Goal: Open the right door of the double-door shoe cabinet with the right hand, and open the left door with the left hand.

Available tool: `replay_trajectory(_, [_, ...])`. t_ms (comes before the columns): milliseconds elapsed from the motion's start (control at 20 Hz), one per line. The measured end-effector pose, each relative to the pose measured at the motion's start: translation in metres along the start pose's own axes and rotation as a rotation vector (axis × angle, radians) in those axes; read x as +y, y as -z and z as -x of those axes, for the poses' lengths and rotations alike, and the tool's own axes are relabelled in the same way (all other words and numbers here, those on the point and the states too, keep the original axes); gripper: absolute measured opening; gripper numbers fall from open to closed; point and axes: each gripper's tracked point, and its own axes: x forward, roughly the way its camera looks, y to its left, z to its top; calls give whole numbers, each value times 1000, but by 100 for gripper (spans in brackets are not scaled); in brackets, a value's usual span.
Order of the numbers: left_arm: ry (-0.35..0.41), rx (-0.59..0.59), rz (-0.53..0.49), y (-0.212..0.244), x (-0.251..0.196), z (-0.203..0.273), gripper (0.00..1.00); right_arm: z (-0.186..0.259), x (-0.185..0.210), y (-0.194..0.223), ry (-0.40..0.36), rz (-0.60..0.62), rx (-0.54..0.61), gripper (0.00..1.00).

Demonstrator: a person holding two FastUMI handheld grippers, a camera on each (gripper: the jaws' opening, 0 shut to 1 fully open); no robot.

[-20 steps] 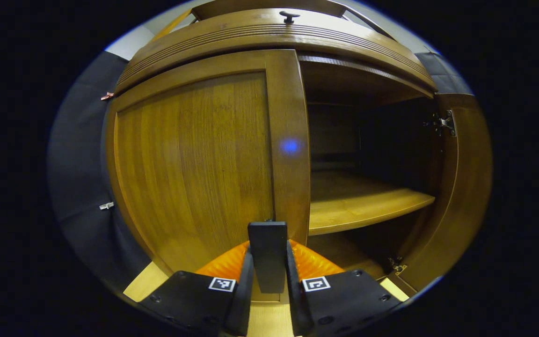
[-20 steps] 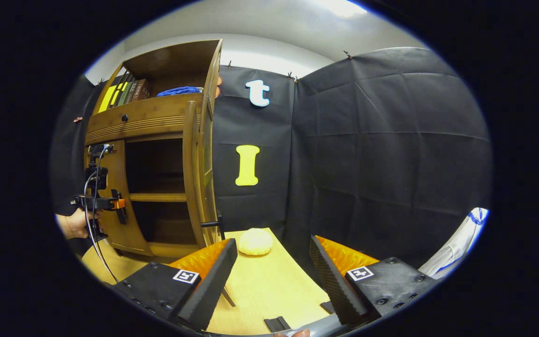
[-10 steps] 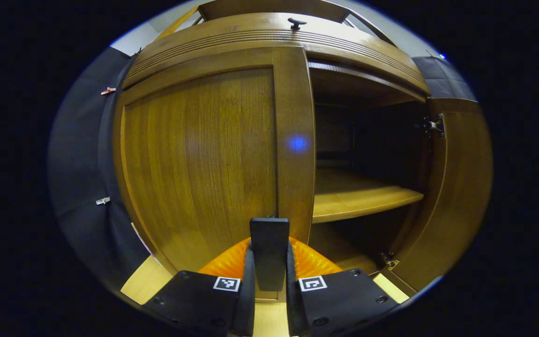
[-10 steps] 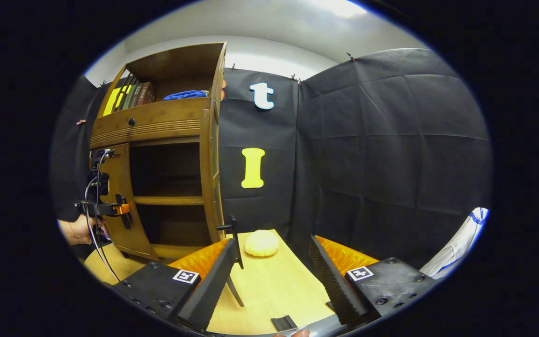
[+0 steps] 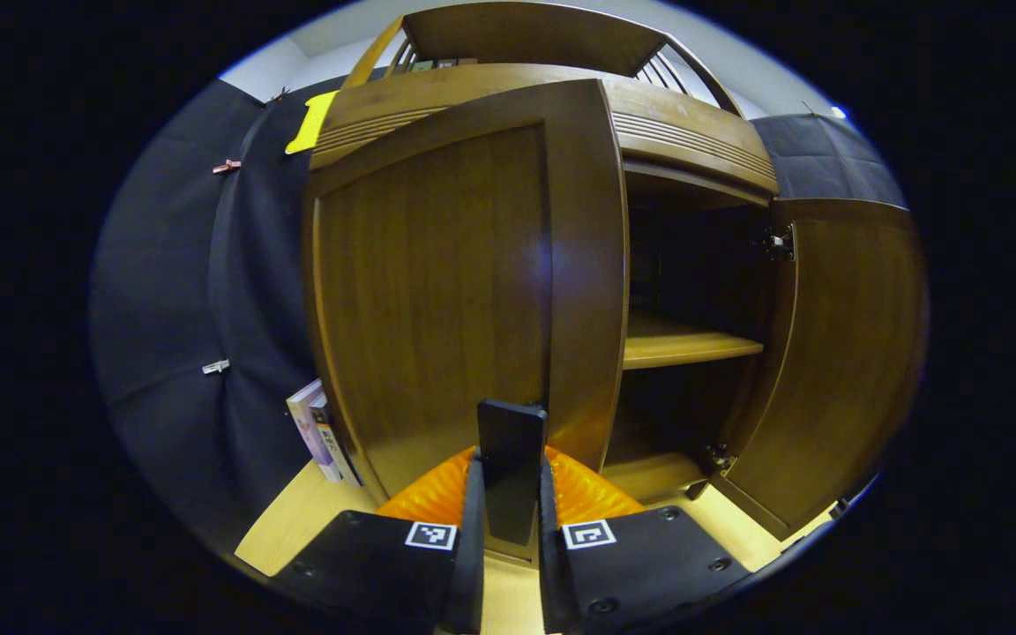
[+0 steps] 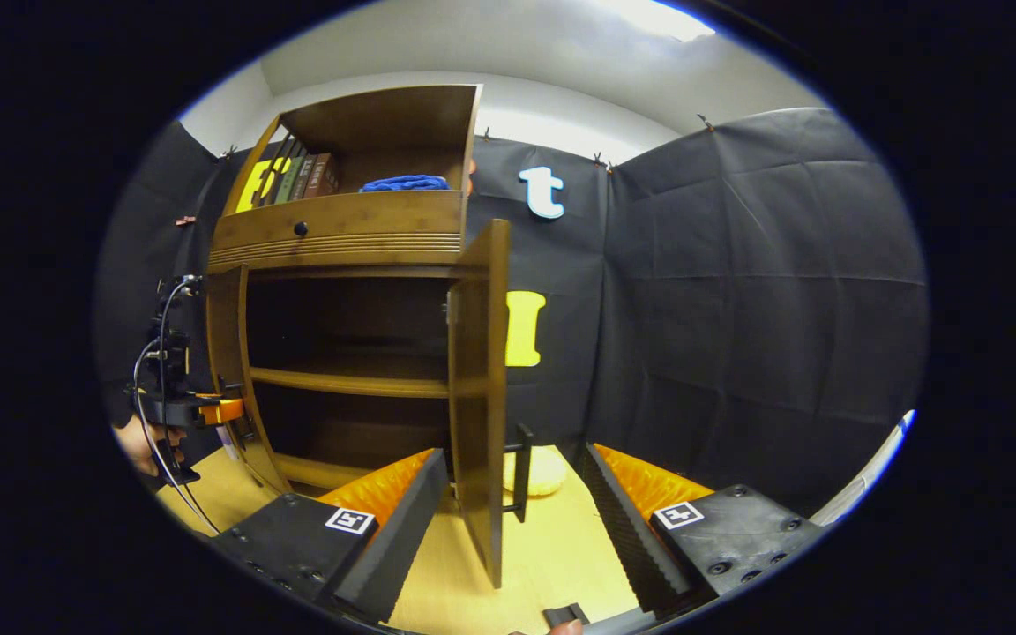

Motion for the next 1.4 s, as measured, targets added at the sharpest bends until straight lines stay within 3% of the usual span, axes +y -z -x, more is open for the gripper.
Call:
replay_trajectory(200, [-19,-1,5,9,27,32,28,-4,40,-4,-60,2,3,99])
replay_trajectory(250, [-21,-4,2,12,35,40,27,-4,50,-5,-73,-2,3,94])
replay_trajectory(350, [-20,-11,4,15,49,52,26,-1,66,-6,-89,-10,-7,100])
replay_trajectory(400, [-20,-14,5,16,56,58,26,0,72,-5,-94,-11,-9,96])
replay_trajectory(450, [-24,-18,6,19,62,63,25,2,79,-3,-97,-11,-8,99])
replay_trajectory(600, [-38,-29,9,19,82,75,23,7,98,6,-116,-19,7,96])
replay_trajectory(800, [-52,-40,13,20,106,87,20,9,121,8,-132,-21,11,100])
replay_trajectory(1050, [-123,-19,32,34,154,93,13,7,145,12,-161,-12,13,100])
replay_trajectory(1250, [-79,-51,78,34,177,97,8,4,160,17,-182,-17,27,100])
replay_trajectory(1300, [-64,-58,81,34,182,96,14,2,164,17,-187,-17,27,100])
replay_trajectory(1350, [-50,-62,81,35,187,97,7,1,168,18,-192,-13,27,100])
replay_trajectory(1400, [-32,-65,82,34,192,97,7,0,171,18,-193,-9,27,100])
